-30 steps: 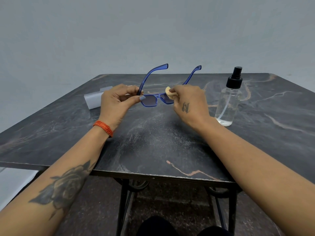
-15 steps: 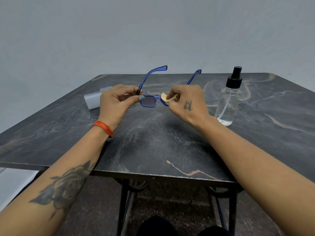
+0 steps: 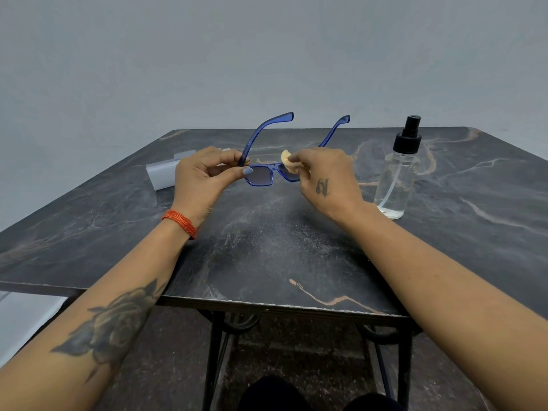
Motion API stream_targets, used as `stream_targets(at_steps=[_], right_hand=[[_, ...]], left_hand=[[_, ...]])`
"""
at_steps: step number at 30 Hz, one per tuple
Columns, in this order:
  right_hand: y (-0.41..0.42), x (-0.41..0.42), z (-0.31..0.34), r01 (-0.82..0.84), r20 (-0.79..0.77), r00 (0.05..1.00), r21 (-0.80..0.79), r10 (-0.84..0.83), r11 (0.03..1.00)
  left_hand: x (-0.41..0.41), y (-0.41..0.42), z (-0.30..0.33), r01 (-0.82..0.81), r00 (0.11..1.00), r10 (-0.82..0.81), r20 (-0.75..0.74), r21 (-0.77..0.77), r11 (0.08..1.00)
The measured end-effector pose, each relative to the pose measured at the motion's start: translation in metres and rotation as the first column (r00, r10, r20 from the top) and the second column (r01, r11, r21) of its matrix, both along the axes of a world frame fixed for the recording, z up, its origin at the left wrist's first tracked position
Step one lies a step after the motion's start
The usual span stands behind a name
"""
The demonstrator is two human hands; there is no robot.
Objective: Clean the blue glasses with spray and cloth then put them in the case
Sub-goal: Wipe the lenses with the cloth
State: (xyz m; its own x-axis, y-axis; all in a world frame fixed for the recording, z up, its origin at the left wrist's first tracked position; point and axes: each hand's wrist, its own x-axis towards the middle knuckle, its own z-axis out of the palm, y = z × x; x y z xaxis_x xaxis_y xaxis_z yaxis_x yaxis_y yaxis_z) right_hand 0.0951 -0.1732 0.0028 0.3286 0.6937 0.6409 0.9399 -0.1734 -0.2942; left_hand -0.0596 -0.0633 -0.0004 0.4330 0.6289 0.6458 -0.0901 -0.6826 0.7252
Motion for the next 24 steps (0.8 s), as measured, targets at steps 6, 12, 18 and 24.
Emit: stream_targets(at_steps=[6,12,18,24], right_hand=[[-0.0002,-0.0035,0.0007,-0.084,-0.127,0.988,0.065,0.091,0.994],[-0.0048,-0.006,0.0048,0.003,-0.146,0.989,0.056,0.005,0.998],[-0.0047,-0.0027,0.004,0.059,0.015,0.998,0.011,-0.059,0.998],[-0.0001,0.0012,0.0004,0.006,0.031,0.999,0.004,-0.007,1.0]], left_hand=[[-0.0002,0.0004,-0.0001,-0.01,1.0,0.01,0.011,-0.011,1.0],[-0.0008,0.0009,0.0005,-0.005,1.0,0.005,0.006,-0.014,1.0],[-0.0002,0.0,0.0002,0.007,1.0,-0.007,0.002,-0.008,1.0],[-0.0001,-0.0002,-0.0001,0.006,1.0,-0.006,-0.005,-0.01,1.0]])
